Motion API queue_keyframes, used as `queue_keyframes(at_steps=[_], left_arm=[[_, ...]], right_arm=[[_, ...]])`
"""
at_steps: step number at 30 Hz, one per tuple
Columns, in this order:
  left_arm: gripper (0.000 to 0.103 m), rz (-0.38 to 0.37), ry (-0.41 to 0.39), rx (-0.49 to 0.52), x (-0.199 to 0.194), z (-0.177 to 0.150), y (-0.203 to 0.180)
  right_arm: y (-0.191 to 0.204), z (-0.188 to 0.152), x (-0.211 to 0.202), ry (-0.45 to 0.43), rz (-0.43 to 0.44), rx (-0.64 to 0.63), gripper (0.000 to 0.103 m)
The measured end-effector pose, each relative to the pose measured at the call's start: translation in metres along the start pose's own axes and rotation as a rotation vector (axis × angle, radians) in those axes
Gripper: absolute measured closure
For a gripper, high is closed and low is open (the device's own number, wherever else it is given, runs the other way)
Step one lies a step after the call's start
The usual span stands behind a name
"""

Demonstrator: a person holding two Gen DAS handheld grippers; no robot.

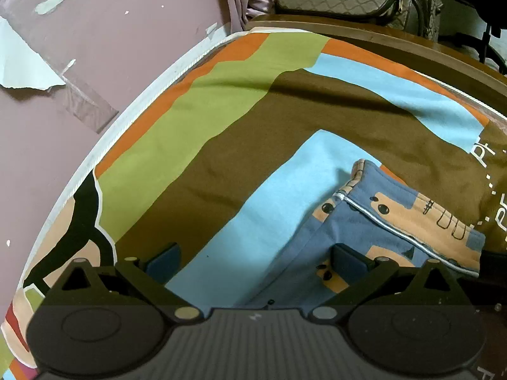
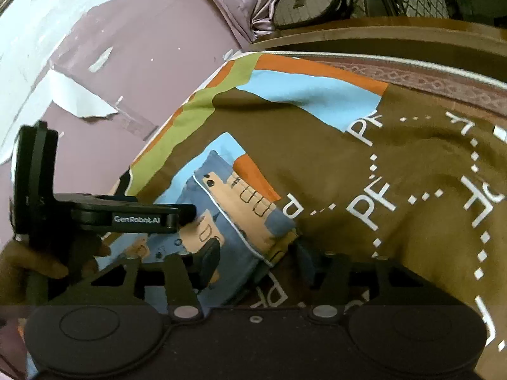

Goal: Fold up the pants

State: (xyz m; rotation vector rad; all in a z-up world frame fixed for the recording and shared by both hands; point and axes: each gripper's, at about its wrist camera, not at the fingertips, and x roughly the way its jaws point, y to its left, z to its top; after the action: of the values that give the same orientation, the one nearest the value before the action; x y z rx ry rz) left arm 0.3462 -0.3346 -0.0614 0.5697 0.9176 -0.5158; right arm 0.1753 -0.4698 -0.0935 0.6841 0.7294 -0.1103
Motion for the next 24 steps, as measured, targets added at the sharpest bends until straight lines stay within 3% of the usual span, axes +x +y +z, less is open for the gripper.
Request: queue_keyframes(at_steps=[4, 7, 12, 24], left_arm=[[0.000, 0.000, 0.000, -0.003, 0.000, -0.001, 0.000], [0.000, 0.001, 0.001, -0.007, 0.001, -0.001, 0.000], [0.000, 0.002, 0.002, -0.010, 0.001, -0.001, -0.001], [0.000, -0.022, 0.001, -0.085, -0.016, 0.006, 0.011]], right_arm=[[0.001, 0.000, 0.001, -0.007, -0.017, -0.008, 0.056], [-0.003, 0.000, 0.001, -0.014, -0.037, 0.012, 0.071], [-0.005, 0.000, 0.001, -0.017, -0.022, 0.041, 0.082], [0.016, -0.005, -0.004, -0.073, -0.066, -0.134, 0.089]])
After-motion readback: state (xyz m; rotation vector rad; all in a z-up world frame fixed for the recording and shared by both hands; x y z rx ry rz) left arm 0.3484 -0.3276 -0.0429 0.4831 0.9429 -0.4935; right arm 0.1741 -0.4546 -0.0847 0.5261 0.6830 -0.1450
